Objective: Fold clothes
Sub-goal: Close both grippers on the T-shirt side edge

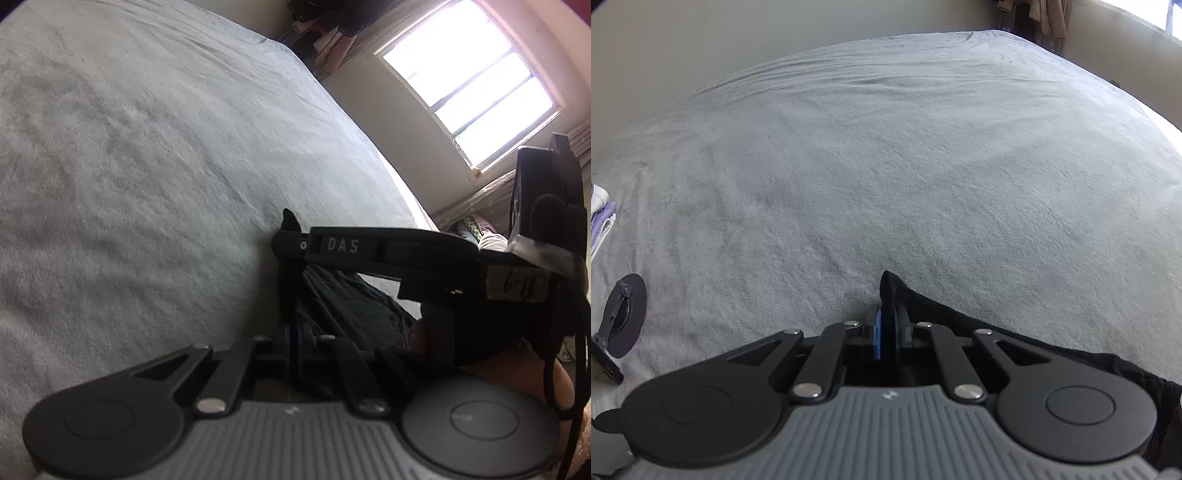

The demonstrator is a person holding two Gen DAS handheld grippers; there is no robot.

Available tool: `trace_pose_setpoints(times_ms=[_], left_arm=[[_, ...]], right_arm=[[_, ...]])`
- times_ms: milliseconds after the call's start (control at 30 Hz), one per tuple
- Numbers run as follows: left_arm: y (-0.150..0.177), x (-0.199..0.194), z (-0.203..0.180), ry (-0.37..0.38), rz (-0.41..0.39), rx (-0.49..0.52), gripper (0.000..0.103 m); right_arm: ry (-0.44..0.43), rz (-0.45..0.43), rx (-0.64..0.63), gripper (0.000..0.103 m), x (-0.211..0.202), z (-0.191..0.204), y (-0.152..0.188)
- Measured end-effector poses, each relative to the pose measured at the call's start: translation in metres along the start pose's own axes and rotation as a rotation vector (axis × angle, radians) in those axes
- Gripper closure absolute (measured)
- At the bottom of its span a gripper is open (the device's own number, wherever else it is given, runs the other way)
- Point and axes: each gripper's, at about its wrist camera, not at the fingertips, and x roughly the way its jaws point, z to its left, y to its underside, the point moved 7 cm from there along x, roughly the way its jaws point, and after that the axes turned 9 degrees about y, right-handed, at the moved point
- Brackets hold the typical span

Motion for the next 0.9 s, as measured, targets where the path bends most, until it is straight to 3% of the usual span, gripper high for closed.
trace_pose_setpoints(times_ms=[267,467,733,900], left_arm=[[-0.001,-0.007,-0.011,0.082,-0.024,0.026,0.100],[0.002,-0.007,-0.038,0.244,-0.015,0.071,0.100],[0.028,0.006,-0.085,0.439,0.083,0.202,0.100],[0.049,0.017,-0.110,0.523,0.179,0.260,0.100]], right_arm=[[-0.044,-0.096,0.173,0.098,-0.021,-0.032,-0.002],[-0.074,-0.179,0.326,0.098,-0.053,-0.063,0.003],[-0.067,-0.275,0.549,0.098,-0.097,-0.127,0.038],[-0.050,-0.297,0.642,0.098,-0.118,-0.158,0.073]])
